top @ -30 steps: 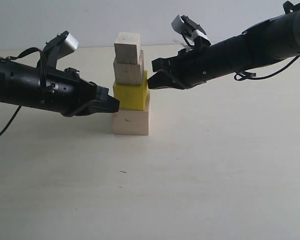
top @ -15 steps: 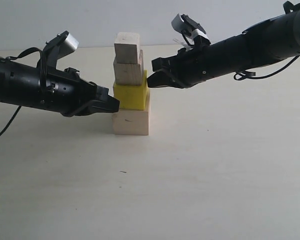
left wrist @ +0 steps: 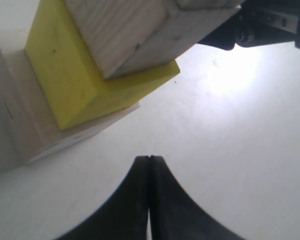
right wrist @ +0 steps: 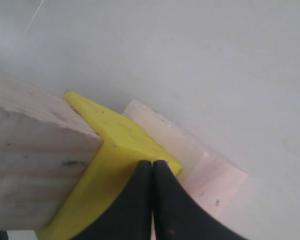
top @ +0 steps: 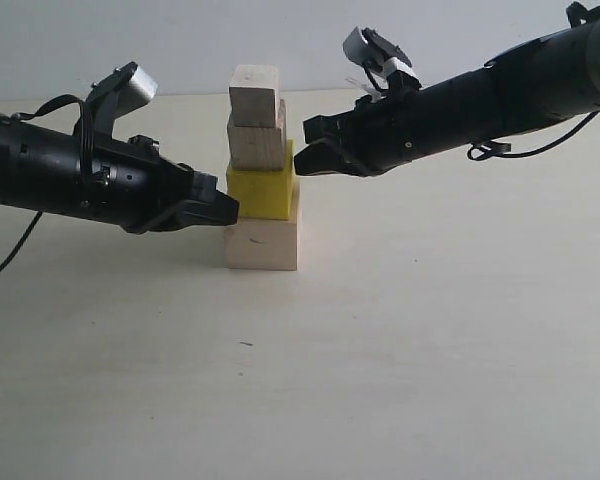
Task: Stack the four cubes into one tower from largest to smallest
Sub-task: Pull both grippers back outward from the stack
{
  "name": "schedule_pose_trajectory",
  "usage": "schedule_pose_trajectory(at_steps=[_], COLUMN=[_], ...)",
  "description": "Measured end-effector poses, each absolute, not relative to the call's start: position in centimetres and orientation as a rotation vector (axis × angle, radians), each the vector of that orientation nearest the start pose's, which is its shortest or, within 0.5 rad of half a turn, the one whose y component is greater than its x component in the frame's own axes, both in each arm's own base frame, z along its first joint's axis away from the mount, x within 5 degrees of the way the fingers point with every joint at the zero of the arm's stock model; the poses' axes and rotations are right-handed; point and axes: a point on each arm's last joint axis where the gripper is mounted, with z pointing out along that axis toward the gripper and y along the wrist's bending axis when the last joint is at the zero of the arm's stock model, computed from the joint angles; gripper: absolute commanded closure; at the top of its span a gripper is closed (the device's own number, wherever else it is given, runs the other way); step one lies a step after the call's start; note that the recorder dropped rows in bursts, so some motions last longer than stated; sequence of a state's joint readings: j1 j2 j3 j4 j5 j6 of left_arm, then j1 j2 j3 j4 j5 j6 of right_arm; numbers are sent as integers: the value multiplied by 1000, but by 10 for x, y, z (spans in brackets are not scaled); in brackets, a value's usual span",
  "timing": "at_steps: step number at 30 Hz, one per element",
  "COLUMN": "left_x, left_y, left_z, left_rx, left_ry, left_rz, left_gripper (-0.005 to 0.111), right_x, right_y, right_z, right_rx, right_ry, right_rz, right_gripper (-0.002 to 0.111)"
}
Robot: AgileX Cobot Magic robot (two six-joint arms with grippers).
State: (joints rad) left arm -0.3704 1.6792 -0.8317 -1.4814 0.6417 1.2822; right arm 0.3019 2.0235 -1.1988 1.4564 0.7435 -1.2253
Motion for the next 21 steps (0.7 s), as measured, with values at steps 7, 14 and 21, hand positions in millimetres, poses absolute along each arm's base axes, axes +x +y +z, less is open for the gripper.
schedule_pose_trajectory(at_steps=[7,14,21], left_x=[271,269,267], left_y=[-160,-142,-111], left_z=[210,237,219], left_rx=[538,508,416], left_ry=[2296,2210,2283], left_rz=[-966,-876,-800], left_gripper=[107,107,107], right_x=[370,360,351], right_y=[152,109,105], right_z=[191,216,195], right_rx=[-448,-331,-290], right_ry=[2324,2296,2373], right_rz=[1052,876,902], right_gripper=[108,108,108])
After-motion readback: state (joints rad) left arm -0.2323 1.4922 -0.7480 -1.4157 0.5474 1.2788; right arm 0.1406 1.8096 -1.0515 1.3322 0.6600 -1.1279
